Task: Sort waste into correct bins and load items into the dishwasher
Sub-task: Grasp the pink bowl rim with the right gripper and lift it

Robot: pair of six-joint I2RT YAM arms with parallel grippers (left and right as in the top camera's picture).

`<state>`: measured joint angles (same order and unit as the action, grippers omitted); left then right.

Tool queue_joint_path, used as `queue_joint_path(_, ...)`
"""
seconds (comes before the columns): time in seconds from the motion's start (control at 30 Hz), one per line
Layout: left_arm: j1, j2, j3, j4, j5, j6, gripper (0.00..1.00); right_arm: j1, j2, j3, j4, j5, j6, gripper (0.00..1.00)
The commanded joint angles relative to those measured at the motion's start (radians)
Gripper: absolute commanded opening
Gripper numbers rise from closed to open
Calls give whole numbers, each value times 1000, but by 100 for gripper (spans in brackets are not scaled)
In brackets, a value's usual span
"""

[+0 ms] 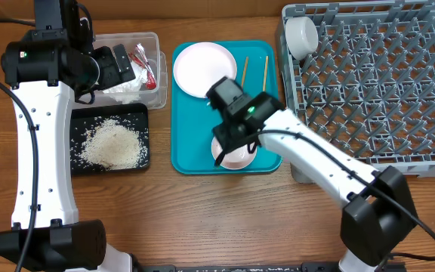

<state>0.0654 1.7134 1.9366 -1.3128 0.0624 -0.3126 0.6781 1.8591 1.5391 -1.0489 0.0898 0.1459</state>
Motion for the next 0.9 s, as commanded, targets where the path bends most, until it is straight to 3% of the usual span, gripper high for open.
queue_joint_path(0.0,-7,-1,6,2,-11,-10,100,-94,0,5,-36,14,115,60)
queue_joint_path(0.2,-7,-1,6,2,-11,-10,100,-198,0,-100,-10,-162,57,48)
queue_joint_path(0.87,-7,-1,6,2,-11,-10,100,-177,1,-222,127,-215,-27,44)
